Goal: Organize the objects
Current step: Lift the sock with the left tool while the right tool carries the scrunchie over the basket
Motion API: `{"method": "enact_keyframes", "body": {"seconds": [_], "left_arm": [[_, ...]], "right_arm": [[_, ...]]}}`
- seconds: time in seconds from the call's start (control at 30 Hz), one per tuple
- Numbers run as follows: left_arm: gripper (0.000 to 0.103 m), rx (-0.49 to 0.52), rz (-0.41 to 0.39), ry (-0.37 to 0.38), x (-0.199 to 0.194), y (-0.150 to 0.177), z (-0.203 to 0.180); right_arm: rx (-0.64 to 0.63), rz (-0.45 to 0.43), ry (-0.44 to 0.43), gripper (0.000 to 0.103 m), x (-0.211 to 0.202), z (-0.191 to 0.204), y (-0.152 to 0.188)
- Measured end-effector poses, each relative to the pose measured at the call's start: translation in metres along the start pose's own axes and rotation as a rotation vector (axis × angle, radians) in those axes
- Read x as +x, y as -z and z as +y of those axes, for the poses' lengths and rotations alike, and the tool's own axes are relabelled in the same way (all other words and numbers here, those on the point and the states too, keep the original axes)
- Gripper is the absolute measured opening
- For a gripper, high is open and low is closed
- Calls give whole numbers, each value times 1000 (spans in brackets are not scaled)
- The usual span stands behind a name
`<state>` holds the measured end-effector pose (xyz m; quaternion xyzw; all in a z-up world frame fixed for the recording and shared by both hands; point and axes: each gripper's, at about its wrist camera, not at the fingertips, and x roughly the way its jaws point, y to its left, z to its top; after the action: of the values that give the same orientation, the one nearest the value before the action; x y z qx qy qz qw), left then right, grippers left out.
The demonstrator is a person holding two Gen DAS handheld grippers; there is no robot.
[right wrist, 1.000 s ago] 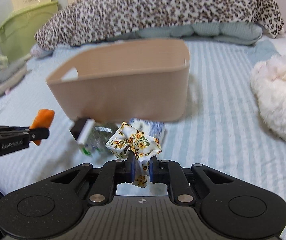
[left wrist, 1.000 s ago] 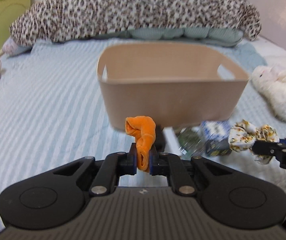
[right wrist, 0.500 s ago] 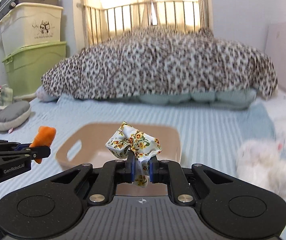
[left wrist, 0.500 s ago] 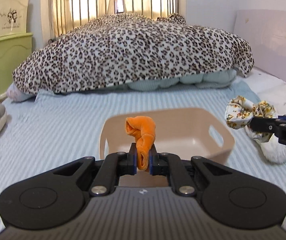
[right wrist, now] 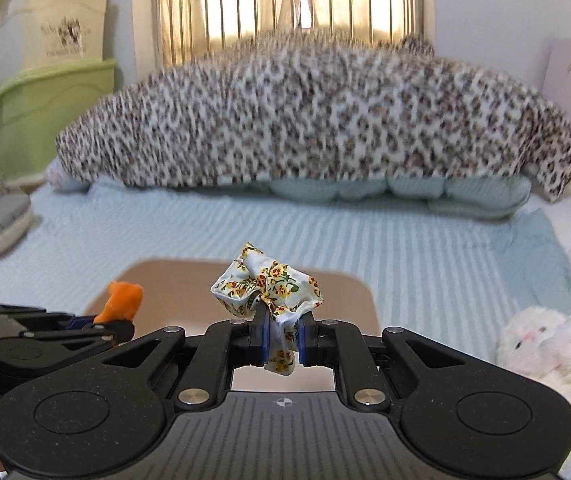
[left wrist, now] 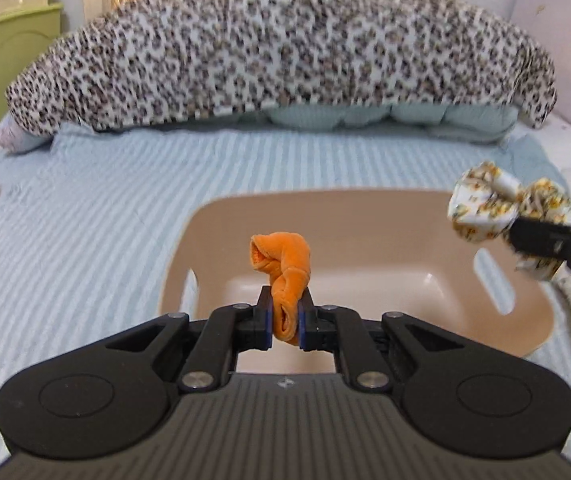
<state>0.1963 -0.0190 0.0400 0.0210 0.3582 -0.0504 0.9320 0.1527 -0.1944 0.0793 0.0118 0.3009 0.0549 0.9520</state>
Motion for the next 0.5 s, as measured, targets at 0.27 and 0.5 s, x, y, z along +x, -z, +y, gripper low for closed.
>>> {"method": "enact_keyframes", "body": {"seconds": [0.27, 0.5], "left_arm": [[14, -22, 141, -20, 45, 12, 2], [64, 8, 75, -13, 16, 6, -3]], "right_arm": [[-26, 145, 34, 12, 53, 6, 26], [3, 142, 38, 52, 44, 3, 31]]}}
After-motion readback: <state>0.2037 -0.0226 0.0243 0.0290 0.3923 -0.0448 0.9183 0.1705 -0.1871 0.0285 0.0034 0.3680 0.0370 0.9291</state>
